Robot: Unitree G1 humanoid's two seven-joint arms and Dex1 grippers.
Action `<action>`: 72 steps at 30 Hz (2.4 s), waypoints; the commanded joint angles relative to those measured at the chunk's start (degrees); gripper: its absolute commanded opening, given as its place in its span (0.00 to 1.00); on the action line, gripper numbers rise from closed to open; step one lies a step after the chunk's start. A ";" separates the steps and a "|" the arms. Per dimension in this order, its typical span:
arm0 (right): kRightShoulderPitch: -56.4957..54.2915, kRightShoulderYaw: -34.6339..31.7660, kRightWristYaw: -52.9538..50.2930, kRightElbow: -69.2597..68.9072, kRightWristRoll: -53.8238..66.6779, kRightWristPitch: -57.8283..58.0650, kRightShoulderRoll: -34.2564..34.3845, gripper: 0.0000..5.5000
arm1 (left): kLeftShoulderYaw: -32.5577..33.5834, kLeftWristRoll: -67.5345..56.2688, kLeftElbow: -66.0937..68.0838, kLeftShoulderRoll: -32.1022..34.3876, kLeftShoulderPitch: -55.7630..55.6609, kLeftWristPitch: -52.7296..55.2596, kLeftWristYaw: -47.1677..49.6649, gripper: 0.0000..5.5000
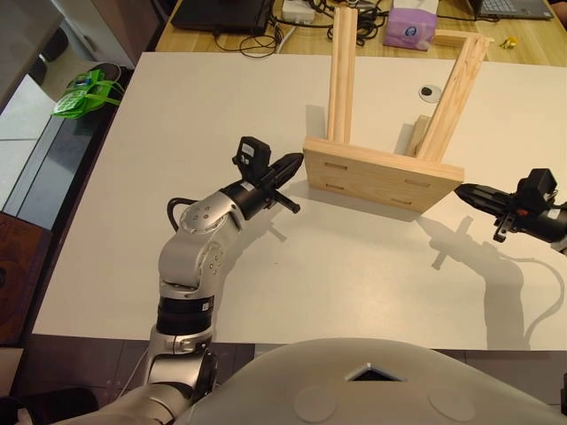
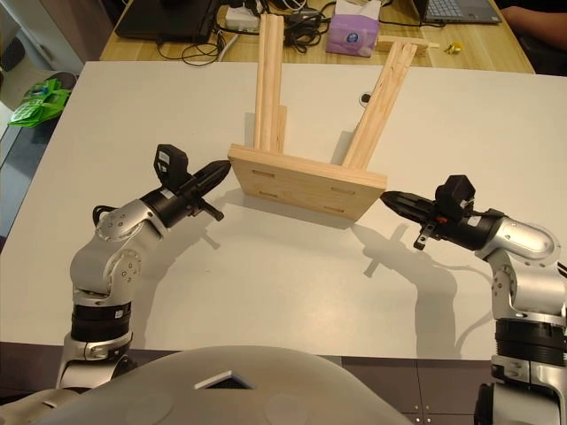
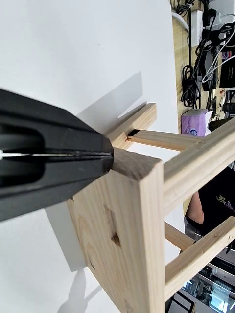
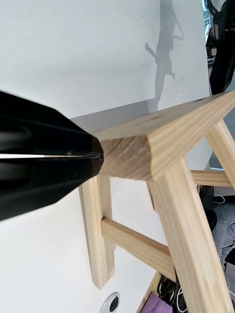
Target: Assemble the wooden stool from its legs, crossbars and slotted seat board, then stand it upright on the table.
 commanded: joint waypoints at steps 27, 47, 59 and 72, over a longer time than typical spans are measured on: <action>-12.76 13.26 -0.20 30.70 -18.94 -24.19 3.50 0.00 | -3.95 9.60 47.92 -3.30 -9.55 -25.93 -8.55 0.01; -12.83 13.05 -0.41 30.74 -18.64 -24.37 1.97 0.00 | -6.83 9.68 45.10 -6.36 -6.88 -25.11 -8.91 0.01; -11.94 13.36 -2.00 29.47 -18.04 -23.97 3.15 0.00 | -7.33 9.73 43.55 -5.60 -6.17 -24.28 -9.16 0.01; -9.90 13.87 -1.99 26.69 -17.68 -22.86 3.87 0.00 | -8.21 9.88 41.28 -5.52 -4.91 -23.22 -8.95 0.01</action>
